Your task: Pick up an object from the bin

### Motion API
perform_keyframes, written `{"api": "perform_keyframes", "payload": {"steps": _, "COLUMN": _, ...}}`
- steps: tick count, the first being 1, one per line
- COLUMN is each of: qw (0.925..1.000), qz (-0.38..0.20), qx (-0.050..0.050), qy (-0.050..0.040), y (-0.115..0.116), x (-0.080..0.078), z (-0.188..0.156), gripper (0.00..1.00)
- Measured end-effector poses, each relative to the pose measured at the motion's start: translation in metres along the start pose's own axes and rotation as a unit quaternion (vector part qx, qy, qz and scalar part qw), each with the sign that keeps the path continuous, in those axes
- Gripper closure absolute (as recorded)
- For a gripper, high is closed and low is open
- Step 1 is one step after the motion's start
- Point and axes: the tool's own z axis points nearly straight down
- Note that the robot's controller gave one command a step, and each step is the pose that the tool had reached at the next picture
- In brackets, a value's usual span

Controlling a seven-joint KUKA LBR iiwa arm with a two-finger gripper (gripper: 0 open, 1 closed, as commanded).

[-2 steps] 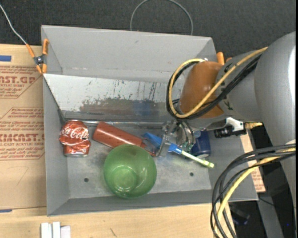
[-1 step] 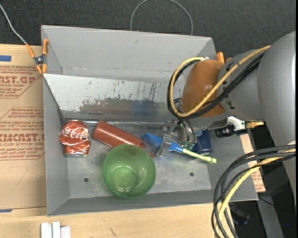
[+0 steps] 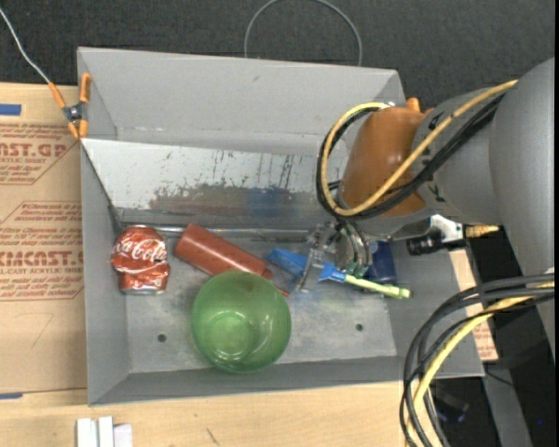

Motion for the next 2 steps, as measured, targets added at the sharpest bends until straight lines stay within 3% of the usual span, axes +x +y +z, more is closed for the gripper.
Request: {"api": "perform_keyframes", "payload": {"steps": 2, "qw": 1.0000, "qz": 0.000, "qx": 0.000, "qy": 0.0012, "y": 0.000, "x": 0.001, "z": -0.023, "gripper": 1.00}}
